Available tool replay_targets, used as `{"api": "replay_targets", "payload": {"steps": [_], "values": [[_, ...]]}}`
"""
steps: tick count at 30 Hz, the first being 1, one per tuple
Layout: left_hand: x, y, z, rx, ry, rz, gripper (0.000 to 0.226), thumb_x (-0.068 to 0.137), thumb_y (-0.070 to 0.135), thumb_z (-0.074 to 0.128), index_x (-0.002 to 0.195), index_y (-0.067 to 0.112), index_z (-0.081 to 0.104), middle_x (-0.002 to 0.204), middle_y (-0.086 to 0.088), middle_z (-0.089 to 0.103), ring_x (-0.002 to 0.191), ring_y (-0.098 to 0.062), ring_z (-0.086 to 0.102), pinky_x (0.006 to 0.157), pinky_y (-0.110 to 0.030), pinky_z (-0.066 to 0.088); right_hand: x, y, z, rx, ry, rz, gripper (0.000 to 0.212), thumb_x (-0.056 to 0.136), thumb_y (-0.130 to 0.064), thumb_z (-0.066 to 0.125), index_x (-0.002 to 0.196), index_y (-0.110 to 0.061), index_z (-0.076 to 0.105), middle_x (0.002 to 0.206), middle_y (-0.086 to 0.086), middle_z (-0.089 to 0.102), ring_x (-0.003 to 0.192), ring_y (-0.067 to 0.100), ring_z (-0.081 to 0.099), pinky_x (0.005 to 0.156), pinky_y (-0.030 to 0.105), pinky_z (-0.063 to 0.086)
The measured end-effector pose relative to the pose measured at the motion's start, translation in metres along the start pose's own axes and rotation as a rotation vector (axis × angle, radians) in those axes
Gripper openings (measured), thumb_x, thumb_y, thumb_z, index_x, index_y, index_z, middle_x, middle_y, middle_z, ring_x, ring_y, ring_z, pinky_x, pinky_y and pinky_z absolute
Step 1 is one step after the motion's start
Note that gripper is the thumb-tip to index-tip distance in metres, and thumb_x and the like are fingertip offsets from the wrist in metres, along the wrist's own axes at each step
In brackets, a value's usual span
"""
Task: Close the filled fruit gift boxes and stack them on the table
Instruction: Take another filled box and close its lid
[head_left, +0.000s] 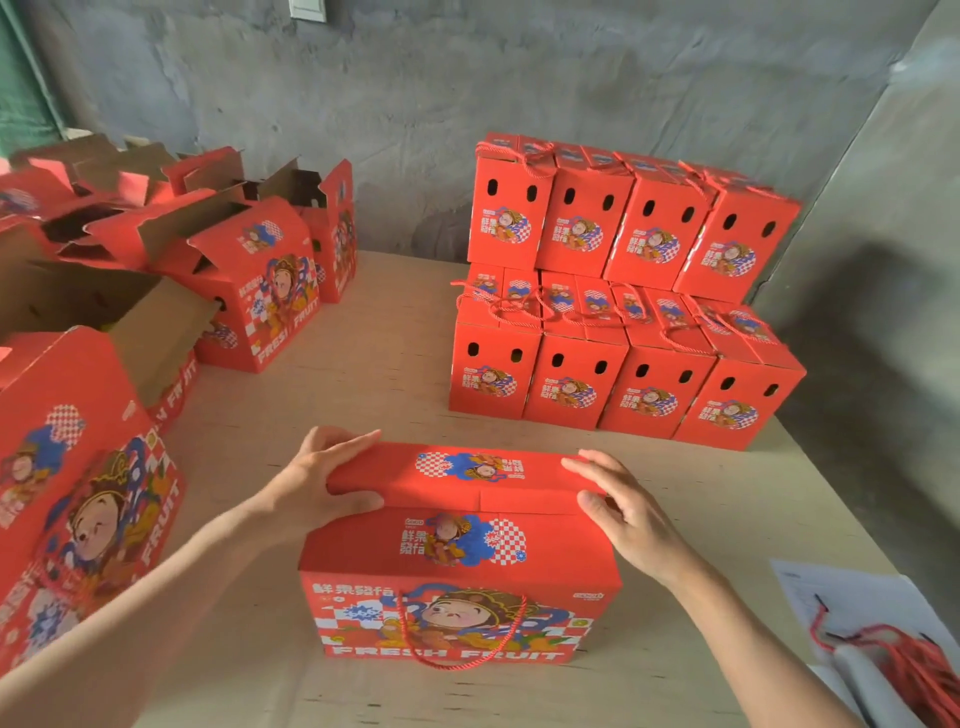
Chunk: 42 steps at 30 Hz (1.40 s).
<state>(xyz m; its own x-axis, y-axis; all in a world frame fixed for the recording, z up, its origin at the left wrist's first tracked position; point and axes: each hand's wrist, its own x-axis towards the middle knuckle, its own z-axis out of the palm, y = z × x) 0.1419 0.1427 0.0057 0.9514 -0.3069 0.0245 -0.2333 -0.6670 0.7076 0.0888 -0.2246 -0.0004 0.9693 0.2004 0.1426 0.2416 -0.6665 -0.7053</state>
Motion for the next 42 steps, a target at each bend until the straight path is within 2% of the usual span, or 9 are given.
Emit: {"api": "replay_targets", "payload": {"steps": [3,10,18,22,25,27,29,32,42], "values": [[0.005,-0.001,-0.003,0.086,-0.087,0.03,0.076,0.079,0.04,0.07,0.143,0.037,0.03,0.122,0.007,0.026,0.114,-0.007,0.033,0.093,-0.015,0.032,0.001,0.003,0.001,-0.041,-0.042,-0.012,0.037,0.089,-0.046,0.041,0.126,-0.051,0.04,0.144,-0.015,0.027,0.125,-0.026,0.017,0.093,-0.003,0.025],[0.009,-0.006,-0.004,0.175,-0.145,0.075,0.069,0.085,0.043,0.061,0.142,0.043,0.023,0.123,0.008,0.022,0.116,-0.007,0.031,0.095,-0.015,0.029,0.002,0.003,-0.014,-0.073,-0.198,0.025,0.045,0.089,-0.054,0.043,0.128,-0.066,0.027,0.152,-0.027,0.009,0.136,-0.017,0.003,0.11,0.024,0.014],[0.017,0.0,-0.021,0.334,-0.32,0.096,0.066,0.085,0.055,0.05,0.139,0.053,0.012,0.123,0.012,0.02,0.111,-0.01,0.038,0.091,-0.015,0.034,0.003,-0.005,-0.01,-0.084,-0.111,0.033,0.044,0.096,-0.028,0.051,0.119,-0.065,0.041,0.146,-0.023,0.022,0.134,-0.005,0.018,0.103,0.023,0.028],[0.015,0.009,-0.023,0.527,-0.377,0.076,0.065,0.088,0.063,0.036,0.143,0.052,0.003,0.133,0.006,0.018,0.118,-0.015,0.036,0.102,-0.024,0.032,0.002,-0.009,-0.008,-0.047,-0.1,0.056,0.045,0.096,-0.022,0.052,0.119,-0.06,0.044,0.15,-0.016,0.022,0.137,0.0,0.018,0.109,0.031,0.028],[0.014,0.025,-0.017,0.793,-0.324,0.039,0.09,0.067,0.085,0.007,0.147,0.043,0.002,0.137,0.001,0.027,0.128,-0.022,0.035,0.115,-0.042,0.014,0.001,-0.01,-0.006,-0.04,-0.089,0.068,0.046,0.096,-0.02,0.053,0.121,-0.057,0.045,0.149,-0.018,0.022,0.138,0.0,0.017,0.11,0.029,0.026],[0.018,0.045,0.001,0.856,-0.256,0.079,0.108,0.06,0.09,0.004,0.144,0.025,0.021,0.136,-0.003,0.04,0.13,-0.022,0.038,0.115,-0.049,0.007,0.0,-0.011,-0.007,-0.036,-0.086,0.075,0.046,0.096,-0.019,0.053,0.121,-0.056,0.046,0.147,-0.021,0.021,0.136,-0.003,0.017,0.108,0.025,0.023],[0.024,0.062,0.02,0.834,-0.198,0.137,0.111,0.059,0.091,0.009,0.133,0.013,0.035,0.131,-0.005,0.048,0.125,-0.023,0.043,0.113,-0.046,0.017,0.0,-0.012,-0.007,-0.042,-0.09,0.084,0.046,0.096,-0.019,0.053,0.121,-0.056,0.046,0.146,-0.023,0.02,0.135,-0.004,0.016,0.107,0.025,0.023],[0.033,0.066,0.032,0.831,-0.2,0.206,0.115,0.055,0.089,0.004,0.14,0.016,0.029,0.13,-0.007,0.049,0.118,-0.027,0.048,0.102,-0.038,0.035,0.001,-0.013,-0.007,-0.049,-0.097,0.099,0.046,0.096,-0.018,0.053,0.121,-0.056,0.046,0.146,-0.023,0.019,0.134,-0.005,0.015,0.107,0.025,0.022],[0.034,0.057,0.024,0.853,-0.281,0.265,0.108,0.059,0.081,-0.004,0.149,0.023,0.007,0.135,-0.009,0.039,0.123,-0.029,0.039,0.106,-0.04,0.032,-0.001,-0.019,-0.008,-0.035,-0.108,0.097,0.046,0.095,-0.018,0.054,0.119,-0.057,0.046,0.148,-0.022,0.019,0.14,0.001,0.016,0.109,0.025,0.021]]}}
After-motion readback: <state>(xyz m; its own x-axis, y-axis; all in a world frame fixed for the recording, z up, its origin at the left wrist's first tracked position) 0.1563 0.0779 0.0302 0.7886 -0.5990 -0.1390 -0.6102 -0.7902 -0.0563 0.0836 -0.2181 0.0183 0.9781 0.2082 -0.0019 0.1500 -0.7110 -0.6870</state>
